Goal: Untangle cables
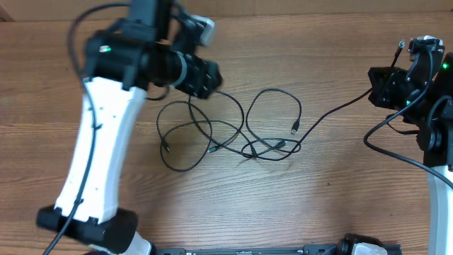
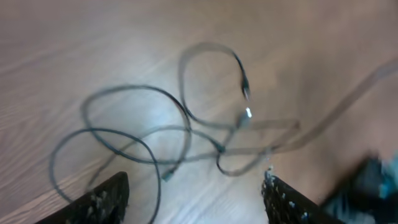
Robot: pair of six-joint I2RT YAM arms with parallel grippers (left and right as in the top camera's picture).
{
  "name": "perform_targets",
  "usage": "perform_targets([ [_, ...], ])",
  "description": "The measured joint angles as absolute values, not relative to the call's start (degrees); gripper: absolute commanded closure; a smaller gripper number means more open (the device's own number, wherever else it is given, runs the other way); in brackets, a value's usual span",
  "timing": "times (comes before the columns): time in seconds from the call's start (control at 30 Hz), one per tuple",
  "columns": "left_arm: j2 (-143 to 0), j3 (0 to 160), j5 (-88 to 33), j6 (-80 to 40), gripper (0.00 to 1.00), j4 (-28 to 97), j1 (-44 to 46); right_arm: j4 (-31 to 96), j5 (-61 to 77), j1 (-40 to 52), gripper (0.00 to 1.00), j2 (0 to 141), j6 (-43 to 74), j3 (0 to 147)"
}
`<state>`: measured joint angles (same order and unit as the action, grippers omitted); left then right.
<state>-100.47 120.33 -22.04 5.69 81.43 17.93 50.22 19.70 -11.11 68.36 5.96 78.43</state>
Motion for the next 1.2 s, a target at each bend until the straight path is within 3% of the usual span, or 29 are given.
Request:
perform_targets([
  [0.67,-119.9,120.3,-14.2,11.2,0.28,91.4,35.8,52.0,19.5,-11.1,0.96,68.4,5.9,78.4],
  [1.03,-120.8,116.5,-13.2,11.2,0.27,84.0,38.3,52.0,19.2,-11.1,0.96,68.4,5.9,78.4],
  [1.13,-120.8,112.7,-13.2,11.3,0.33,81.9,38.3,52.0,19.2,-11.1,0.96,68.4,5.9,78.4],
  [1.2,-120.9,110.0,-13.1,11.4,0.51,80.8,38.3,52.0,19.2,-11.1,0.96,68.4,5.9,78.4],
])
